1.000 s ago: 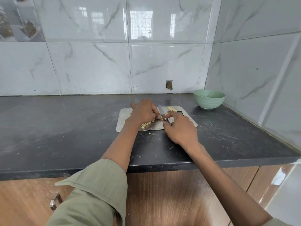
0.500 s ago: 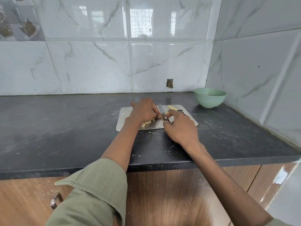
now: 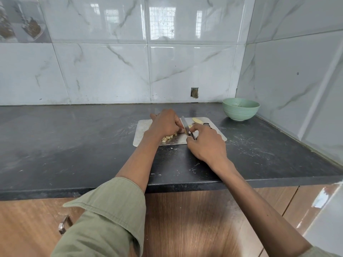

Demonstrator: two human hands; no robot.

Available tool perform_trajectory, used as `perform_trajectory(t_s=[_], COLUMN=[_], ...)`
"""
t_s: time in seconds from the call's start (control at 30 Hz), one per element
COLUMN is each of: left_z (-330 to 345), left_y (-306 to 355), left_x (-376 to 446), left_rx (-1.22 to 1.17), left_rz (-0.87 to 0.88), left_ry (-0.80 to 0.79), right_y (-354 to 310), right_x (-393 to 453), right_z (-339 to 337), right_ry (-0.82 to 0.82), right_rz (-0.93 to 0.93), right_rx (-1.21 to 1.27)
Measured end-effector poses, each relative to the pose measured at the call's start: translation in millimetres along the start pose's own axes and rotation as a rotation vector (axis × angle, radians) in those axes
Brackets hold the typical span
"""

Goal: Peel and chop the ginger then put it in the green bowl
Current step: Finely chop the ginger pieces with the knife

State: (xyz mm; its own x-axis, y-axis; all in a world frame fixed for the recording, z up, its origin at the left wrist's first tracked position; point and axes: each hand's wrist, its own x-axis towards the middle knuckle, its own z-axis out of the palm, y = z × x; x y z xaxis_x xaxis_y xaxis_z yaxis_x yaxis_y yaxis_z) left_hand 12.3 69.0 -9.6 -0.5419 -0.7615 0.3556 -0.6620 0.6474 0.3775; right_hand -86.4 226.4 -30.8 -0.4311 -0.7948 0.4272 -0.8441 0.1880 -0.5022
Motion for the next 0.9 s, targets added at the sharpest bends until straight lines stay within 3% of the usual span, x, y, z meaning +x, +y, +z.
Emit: perform_trajectory(t_s=[0.2, 0.9], left_z=[0, -4], left_y=[2, 5], left_x=[-1, 0], left_rx=[0.000, 0.025], left_rz=[0.009, -0.048], left_ry=[0.007, 0.015], right_y=[3, 9], right_x=[12, 15], right_z=[-1, 3], right_ry=[-0.068, -0.082], right_rz=[0.043, 0.082], right_rx=[0.014, 0.104])
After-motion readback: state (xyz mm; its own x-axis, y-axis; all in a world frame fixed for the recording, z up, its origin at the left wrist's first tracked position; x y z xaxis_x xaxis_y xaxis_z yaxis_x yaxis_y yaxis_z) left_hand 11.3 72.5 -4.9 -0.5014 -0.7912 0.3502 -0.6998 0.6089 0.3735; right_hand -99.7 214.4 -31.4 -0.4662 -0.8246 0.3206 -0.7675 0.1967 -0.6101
